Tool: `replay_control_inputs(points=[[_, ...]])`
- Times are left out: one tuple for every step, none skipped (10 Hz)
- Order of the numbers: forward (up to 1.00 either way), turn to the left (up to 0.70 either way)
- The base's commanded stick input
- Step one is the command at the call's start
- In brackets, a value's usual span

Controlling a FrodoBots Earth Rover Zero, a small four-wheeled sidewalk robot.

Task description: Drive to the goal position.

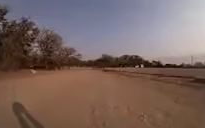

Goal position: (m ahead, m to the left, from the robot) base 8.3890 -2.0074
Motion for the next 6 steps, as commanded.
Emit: replay_control_inputs(points=[[0.7,0.0],[0.7,0.0],[0.7,0.0],[0.7,0.0],[0.7,0.0],[0.7,0.0]])
